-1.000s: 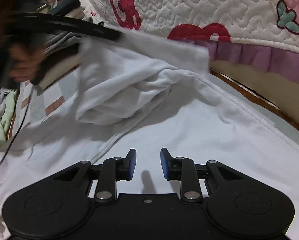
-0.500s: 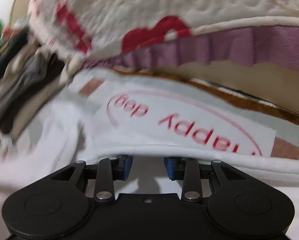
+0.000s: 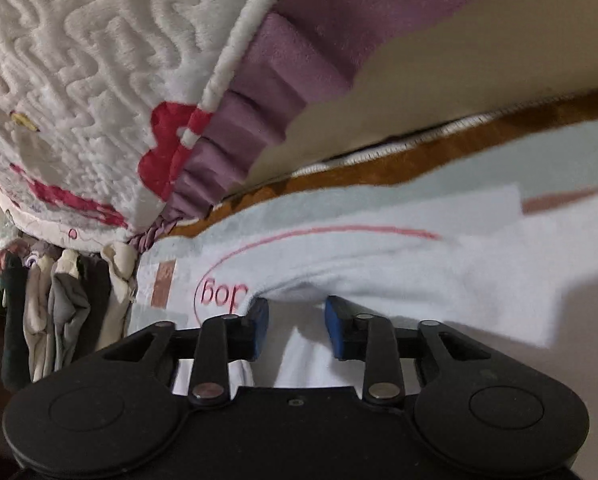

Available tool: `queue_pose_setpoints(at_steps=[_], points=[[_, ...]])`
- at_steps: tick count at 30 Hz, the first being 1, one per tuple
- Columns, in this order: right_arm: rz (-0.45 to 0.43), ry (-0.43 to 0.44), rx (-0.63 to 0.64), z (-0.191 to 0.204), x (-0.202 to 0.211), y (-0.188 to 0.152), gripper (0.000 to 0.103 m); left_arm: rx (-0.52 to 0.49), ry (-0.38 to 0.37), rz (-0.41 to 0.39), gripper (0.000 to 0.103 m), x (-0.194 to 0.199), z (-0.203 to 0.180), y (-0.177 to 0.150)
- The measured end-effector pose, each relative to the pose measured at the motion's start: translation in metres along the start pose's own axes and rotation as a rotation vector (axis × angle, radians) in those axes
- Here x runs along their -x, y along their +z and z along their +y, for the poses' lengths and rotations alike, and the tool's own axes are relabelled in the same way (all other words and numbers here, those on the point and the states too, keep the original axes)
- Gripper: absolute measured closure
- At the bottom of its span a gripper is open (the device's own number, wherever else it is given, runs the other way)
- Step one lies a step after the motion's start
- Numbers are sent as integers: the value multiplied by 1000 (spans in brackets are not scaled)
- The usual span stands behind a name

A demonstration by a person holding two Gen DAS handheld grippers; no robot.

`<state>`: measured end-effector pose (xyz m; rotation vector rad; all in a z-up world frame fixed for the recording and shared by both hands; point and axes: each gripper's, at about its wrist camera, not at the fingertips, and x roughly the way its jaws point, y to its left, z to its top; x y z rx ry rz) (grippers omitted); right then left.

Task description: Fold clothes

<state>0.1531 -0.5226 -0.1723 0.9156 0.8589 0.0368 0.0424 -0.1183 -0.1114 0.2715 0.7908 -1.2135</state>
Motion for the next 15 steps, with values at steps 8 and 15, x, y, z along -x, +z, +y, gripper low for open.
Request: queue_pose_setpoints(at_steps=[8, 15], points=[[80, 153, 95, 4, 35, -60, 39, 487, -46, -13, 54, -25, 80, 2], [90, -22, 608, 46, 45, -115, 73, 439, -8, 44, 47, -55, 74, 8]])
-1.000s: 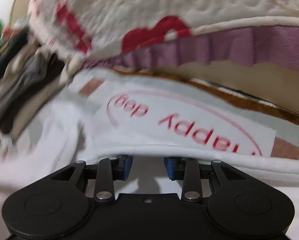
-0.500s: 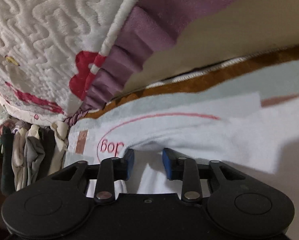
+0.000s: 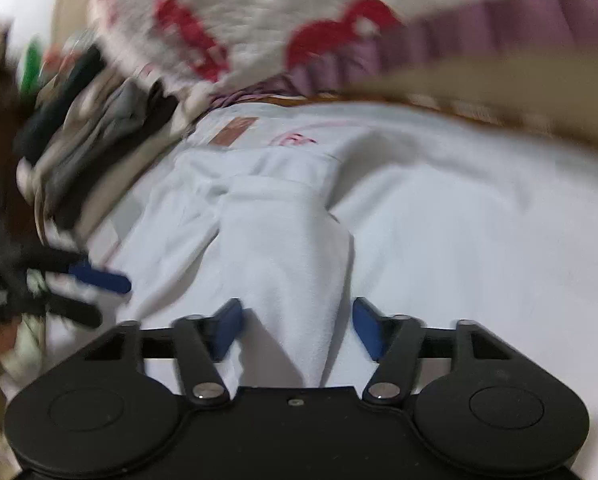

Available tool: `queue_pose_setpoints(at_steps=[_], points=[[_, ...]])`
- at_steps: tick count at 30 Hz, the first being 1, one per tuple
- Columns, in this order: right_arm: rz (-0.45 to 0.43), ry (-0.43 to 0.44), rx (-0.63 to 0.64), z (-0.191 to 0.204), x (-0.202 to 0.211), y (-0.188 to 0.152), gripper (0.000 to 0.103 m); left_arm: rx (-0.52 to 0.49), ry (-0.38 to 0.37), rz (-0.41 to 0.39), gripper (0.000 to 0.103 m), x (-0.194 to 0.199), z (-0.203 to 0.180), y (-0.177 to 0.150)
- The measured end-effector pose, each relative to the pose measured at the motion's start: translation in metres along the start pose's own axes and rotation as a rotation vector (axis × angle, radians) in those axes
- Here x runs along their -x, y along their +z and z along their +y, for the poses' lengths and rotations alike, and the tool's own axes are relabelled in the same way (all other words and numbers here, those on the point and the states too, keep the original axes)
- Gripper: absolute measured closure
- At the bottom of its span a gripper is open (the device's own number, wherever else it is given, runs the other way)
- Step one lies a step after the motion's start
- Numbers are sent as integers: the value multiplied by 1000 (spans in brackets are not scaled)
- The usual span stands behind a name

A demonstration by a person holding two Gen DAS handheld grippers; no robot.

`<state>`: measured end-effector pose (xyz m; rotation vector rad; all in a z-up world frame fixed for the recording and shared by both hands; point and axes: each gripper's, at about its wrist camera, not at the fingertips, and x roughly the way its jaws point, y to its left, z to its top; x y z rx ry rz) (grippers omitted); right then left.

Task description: Fold clothes

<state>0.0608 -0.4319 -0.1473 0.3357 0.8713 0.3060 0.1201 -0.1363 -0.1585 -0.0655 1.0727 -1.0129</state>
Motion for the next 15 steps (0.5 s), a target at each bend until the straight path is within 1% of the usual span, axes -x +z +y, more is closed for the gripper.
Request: queue_pose_setpoints(at_steps=[1, 2, 3, 5, 6, 9, 13, 14, 15], points=[[-19, -9, 4, 3, 9, 2, 97, 18, -8, 6, 47, -3, 1, 0], [-38, -17, 6, 6, 18, 4, 98, 36, -16, 12, 47, -6, 2, -1], [-79, -34, -7, 7, 34, 6, 98, 49, -26, 14, 47, -7, 3, -1], [-144, -73, -16, 9, 64, 7, 98, 49, -36, 13, 47, -7, 2, -2], [-167, -108, -20, 9, 80, 7, 98, 41, -35, 11, 47, -7, 1, -3], [-113, -260, -60, 4, 107, -1, 98, 22, -28, 15, 47, -9, -2, -4], [149, -446, -126, -4, 102, -38, 98, 17, -28, 18, 47, -15, -5, -4], [175, -465, -96, -2, 101, -47, 98, 12, -27, 17, 47, -16, -6, -4], [200, -483, -65, 2, 100, -56, 95, 5, -26, 19, 46, -18, -7, -4]])
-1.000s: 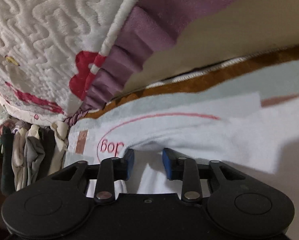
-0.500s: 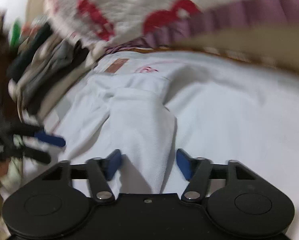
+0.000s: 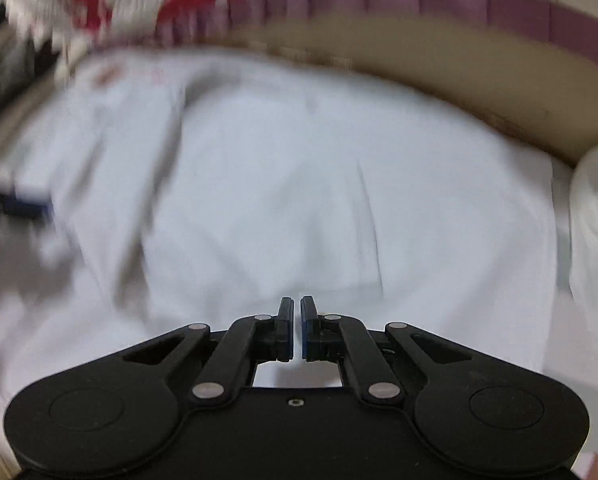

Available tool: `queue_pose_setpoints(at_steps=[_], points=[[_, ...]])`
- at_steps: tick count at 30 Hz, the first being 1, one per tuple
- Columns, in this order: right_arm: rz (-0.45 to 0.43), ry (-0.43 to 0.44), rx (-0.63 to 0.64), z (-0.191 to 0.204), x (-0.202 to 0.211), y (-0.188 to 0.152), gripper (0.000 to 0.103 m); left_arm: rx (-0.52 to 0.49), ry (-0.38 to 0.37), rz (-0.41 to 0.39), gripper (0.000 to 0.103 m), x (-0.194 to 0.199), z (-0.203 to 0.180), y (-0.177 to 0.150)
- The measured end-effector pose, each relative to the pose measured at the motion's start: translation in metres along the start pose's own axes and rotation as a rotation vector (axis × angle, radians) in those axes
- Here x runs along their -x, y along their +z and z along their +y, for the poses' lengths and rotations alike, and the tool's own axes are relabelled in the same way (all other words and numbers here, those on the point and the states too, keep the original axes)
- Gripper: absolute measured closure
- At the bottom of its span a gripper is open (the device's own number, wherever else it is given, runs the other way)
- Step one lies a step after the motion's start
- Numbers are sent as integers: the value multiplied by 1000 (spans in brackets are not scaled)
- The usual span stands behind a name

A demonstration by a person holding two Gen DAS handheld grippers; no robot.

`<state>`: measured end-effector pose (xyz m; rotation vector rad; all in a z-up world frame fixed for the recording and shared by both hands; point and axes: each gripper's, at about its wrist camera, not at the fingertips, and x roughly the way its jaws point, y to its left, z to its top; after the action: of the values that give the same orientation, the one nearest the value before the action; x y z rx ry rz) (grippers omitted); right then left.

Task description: Fold clothes

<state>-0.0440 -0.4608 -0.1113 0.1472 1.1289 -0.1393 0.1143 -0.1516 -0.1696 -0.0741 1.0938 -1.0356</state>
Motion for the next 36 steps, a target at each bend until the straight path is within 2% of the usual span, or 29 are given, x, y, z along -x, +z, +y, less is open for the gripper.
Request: queue_pose_setpoints(at_steps=[1, 3, 5, 6, 7, 8, 10, 11, 12, 15, 18, 19, 20, 21, 22, 23, 25, 27, 28, 29, 30, 31, 32, 33, 35, 36], points=[[16, -22, 34, 3, -1, -9, 93, -3, 2, 3, 46, -2, -1, 0], [-30, -31, 159, 18, 8, -21, 91, -6, 3, 9, 46, -7, -1, 1], [-95, 53, 246, 32, 18, -27, 70, -3, -3, 27, 46, -15, 0, 3], [-131, 108, 287, 39, 22, -28, 48, -2, -15, 41, 46, -19, 1, 3], [-156, 149, 328, 45, 21, -30, 40, 1, -20, 50, 46, -23, 1, 4], [-180, 190, 369, 52, 20, -32, 41, 3, -22, 58, 46, -26, 0, 4], [-186, 178, 411, 60, 8, -30, 41, -6, -23, 58, 49, -30, -1, 7], [-189, 172, 432, 65, 1, -30, 41, -21, -20, 48, 59, -30, -2, 9], [-191, 165, 453, 69, -5, -29, 40, -37, -18, 37, 75, -29, -3, 12], [-203, 180, 503, 81, -26, -18, 40, -84, -16, 4, 92, -27, -6, 23], [-170, 226, 481, 88, -43, -5, 39, -158, -10, -57, 93, -14, -18, 47], [-164, 276, 464, 86, -40, -3, 42, -180, -15, -92, 93, -7, -23, 55], [-158, 325, 447, 85, -37, 0, 49, -202, -22, -128, 93, 1, -28, 63], [-149, 384, 391, 81, -34, 9, 82, -217, -23, -158, 93, 7, -30, 68], [-140, 443, 334, 77, -30, 17, 97, -231, -9, -182, 93, 11, -32, 72], [-131, 501, 276, 73, -26, 26, 97, -246, 7, -206, 93, 16, -34, 76], [-113, 781, 32, 51, -16, 41, 97, -239, 11, -242, 93, 22, -32, 80], [-127, 1064, -222, 26, -10, 47, 97, -186, -12, -274, 87, 27, -23, 81], [-135, 1118, -307, 16, -12, 44, 97, -132, -20, -275, 82, 27, -14, 79], [-143, 1169, -391, 5, -13, 41, 96, -75, -27, -272, 67, 26, -5, 77], [-142, 1087, -389, -3, -17, 35, 96, -21, -25, -257, 56, 23, 3, 73], [-141, 1001, -384, -11, -21, 29, 96, 15, -27, -238, 55, 20, 9, 68], [-120, 862, -355, -16, -28, 22, 96, 46, -30, -218, 54, 18, 15, 61], [-96, 761, -372, -22, -37, 12, 91, 64, -36, -194, 53, 15, 18, 54], [-47, 560, -406, -35, -57, -9, 91, 83, -47, -142, 53, 10, 23, 38], [-54, 557, -448, -41, -62, -17, 88, 79, -50, -119, 52, 8, 22, 31]])
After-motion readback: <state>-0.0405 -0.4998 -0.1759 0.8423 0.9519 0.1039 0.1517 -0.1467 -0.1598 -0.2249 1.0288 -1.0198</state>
